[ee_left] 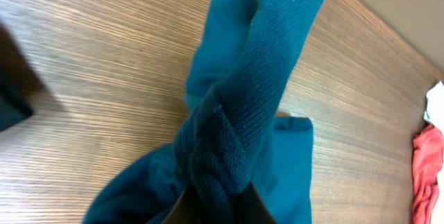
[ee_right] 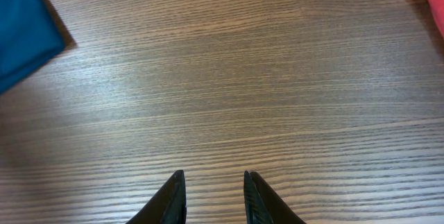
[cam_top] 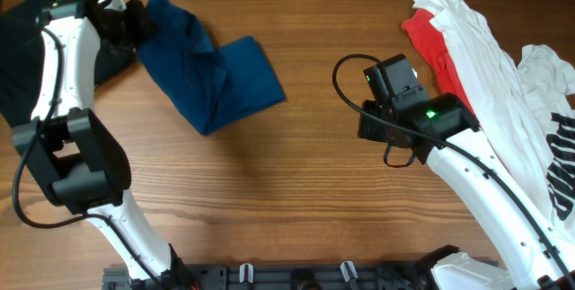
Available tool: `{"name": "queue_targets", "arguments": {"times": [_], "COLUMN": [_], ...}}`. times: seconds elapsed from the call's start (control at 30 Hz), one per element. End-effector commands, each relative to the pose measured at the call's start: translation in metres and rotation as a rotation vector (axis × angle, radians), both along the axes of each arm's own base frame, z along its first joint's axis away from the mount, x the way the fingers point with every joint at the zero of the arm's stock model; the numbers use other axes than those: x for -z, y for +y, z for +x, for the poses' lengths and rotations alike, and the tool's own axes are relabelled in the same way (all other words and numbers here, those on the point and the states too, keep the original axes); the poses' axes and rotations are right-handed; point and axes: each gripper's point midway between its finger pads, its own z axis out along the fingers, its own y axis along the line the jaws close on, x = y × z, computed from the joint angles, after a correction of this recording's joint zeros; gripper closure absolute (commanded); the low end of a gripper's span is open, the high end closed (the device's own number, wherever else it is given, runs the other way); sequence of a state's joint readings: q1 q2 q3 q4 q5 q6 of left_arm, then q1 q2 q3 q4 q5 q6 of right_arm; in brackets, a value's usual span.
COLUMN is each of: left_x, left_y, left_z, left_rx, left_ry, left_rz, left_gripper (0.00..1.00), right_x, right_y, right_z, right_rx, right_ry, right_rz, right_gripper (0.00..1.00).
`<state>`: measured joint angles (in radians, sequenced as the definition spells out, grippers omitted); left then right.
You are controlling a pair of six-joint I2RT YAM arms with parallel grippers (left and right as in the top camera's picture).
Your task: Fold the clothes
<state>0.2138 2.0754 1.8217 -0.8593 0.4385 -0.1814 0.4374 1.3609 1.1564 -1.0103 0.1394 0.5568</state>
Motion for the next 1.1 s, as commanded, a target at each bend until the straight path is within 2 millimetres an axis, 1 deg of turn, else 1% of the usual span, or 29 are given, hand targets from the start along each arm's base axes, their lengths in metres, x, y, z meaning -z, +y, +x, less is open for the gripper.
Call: {"name": "queue_targets", "arguments": {"times": [0.0,0.13,0.27,0.4,0.5,0.53,0.63,0.67,0.77,0.83,0.9,0.97,1.03,1.07], "left_x": [-0.025,-0.026,-0.026,-0.026,-0.027,-0.028,-0.033,-0.033,-0.033,-0.036,-0.038,-0.045,-0.057,-0.064], "left_y": [-0.020,-0.030,-0.032,-0.032,-0.034,-0.037,-0.047,-0.049,-0.052,-0.058,-0.062,-0.067,-0.073,-0.074], "left_z": [0.005,0.006,0.008,0.008,0.007,0.007,0.005,0.004,0.001,-0.002,-0.005,-0.010,-0.015,-0.019], "left_rx": [0.063,0.084,0.087,0.087,0.094,0.111,0.165,0.176,0.211,0.266,0.313,0.376,0.444,0.475], "left_ry": [-0.069,-0.073,-0.080,-0.078,-0.079,-0.086,-0.107,-0.107,-0.112,-0.133,-0.151,-0.188,-0.242,-0.275], "left_rz": [0.010,0.010,0.010,0.010,-0.002,-0.013,-0.053,-0.065,-0.067,-0.077,-0.092,-0.131,-0.189,-0.228], "left_gripper": [0.96,0.96,0.95,0.95,0.95,0.96,0.96,0.96,0.96,0.96,0.96,0.96,0.96,0.96], "right_x": [-0.009,-0.010,-0.009,-0.002,0.013,0.017,0.031,0.038,0.044,0.038,0.026,0.015,0.008,0.007], "right_y": [-0.004,-0.004,0.003,0.028,0.047,0.056,0.094,0.109,0.129,0.143,0.157,0.166,0.175,0.178], "right_z": [0.003,0.004,0.008,0.016,0.029,0.033,0.045,0.051,0.067,0.085,0.108,0.128,0.146,0.151], "right_rx": [0.014,0.014,-0.043,-0.171,-0.228,-0.264,-0.422,-0.473,-0.541,-0.579,-0.610,-0.627,-0.641,-0.644], "right_ry": [-0.030,-0.032,-0.039,-0.030,-0.018,-0.017,-0.016,-0.021,-0.074,-0.162,-0.286,-0.396,-0.495,-0.520], "right_rz": [-0.007,-0.006,-0.002,0.073,0.124,0.153,0.283,0.338,0.398,0.439,0.475,0.492,0.508,0.519], "right_gripper": [0.72,0.72,0.71,0.70,0.69,0.69,0.69,0.68,0.67,0.64,0.63,0.59,0.51,0.46]}}
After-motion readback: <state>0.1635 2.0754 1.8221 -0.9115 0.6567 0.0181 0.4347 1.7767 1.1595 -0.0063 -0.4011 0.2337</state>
